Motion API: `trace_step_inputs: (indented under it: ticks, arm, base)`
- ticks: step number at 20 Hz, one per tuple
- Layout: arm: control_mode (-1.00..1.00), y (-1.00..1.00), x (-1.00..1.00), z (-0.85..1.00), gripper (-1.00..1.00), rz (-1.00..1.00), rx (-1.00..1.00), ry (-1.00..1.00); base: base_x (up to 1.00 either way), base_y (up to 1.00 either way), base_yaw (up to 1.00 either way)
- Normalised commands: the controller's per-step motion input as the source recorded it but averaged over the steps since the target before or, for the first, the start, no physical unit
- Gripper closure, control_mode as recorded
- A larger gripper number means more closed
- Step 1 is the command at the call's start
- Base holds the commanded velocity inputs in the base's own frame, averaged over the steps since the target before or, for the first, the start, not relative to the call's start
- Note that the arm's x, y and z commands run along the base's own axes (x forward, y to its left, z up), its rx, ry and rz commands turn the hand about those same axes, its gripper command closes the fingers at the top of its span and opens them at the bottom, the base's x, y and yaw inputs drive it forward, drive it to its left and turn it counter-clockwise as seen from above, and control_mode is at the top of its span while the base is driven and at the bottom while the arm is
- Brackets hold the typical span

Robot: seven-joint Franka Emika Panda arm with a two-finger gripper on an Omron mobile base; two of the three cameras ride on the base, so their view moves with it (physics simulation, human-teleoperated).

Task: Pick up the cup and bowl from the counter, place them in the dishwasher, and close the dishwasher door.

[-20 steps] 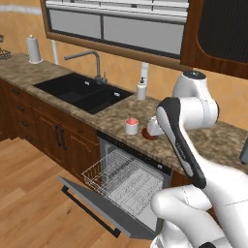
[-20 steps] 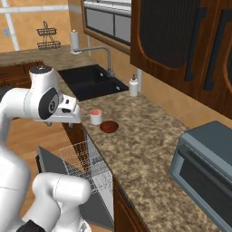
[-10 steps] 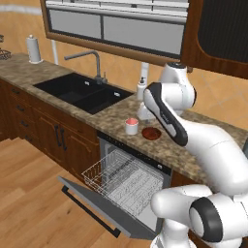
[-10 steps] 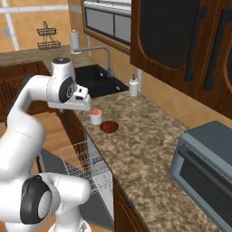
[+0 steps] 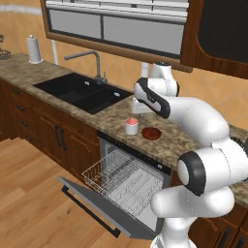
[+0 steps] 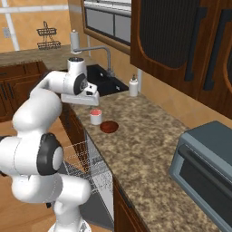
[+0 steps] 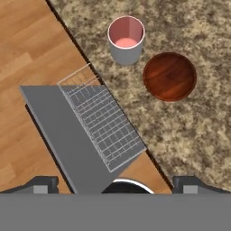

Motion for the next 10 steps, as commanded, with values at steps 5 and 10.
trace_step_inputs:
  ticks: [5,10]
  arm:
    - [-1.0,-0.08,0.43,-0.48,-1.0,0.0,0.0,0.01]
    - [-1.0,-0.1,0.5,-0.52,-1.0,0.0,0.0,0.01]
  base:
    - [0.0,0.0,0.0]
    - [0.0,0.0,0.0]
